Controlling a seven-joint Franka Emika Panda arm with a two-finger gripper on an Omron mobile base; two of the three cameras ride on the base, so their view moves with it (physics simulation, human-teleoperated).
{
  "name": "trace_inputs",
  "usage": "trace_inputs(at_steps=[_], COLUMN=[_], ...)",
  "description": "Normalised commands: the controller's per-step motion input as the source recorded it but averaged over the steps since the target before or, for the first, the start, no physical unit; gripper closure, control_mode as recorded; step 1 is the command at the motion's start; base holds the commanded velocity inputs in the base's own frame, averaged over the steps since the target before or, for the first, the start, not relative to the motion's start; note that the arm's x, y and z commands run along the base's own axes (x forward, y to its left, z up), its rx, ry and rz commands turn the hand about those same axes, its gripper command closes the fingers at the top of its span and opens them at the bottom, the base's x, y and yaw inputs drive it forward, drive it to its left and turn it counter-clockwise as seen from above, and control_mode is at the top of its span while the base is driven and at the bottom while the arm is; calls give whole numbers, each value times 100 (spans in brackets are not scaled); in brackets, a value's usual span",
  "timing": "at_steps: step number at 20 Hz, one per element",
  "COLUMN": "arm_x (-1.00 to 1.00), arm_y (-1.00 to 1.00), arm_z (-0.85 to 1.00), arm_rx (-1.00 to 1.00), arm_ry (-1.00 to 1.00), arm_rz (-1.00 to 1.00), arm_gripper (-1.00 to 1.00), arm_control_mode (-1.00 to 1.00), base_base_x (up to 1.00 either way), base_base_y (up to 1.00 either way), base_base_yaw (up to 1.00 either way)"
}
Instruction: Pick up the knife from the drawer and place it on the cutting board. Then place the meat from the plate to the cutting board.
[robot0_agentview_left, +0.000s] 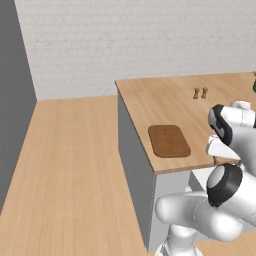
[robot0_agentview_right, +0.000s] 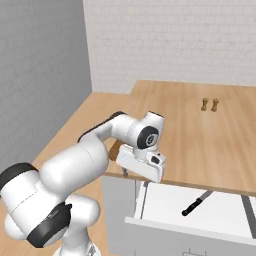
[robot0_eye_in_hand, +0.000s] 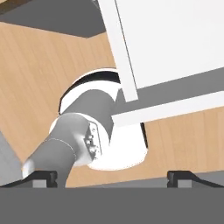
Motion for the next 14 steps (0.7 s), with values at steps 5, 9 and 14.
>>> trace_inputs(at_steps=[5, 9, 14], arm_x=[-8, 0, 0], arm_y=[-57, -68, -41], arm_z=[-69, -34, -16], arm_rx=[0, 0, 0], arm_ry=[4, 7, 1], arm_rz=[-4, -2, 0], arm_gripper=[-100, -100, -100], arm_control_mode=[-100, -100, -100], base_base_x=[0, 0, 0], base_base_y=[0, 0, 0], base_base_yaw=[0, 0, 0])
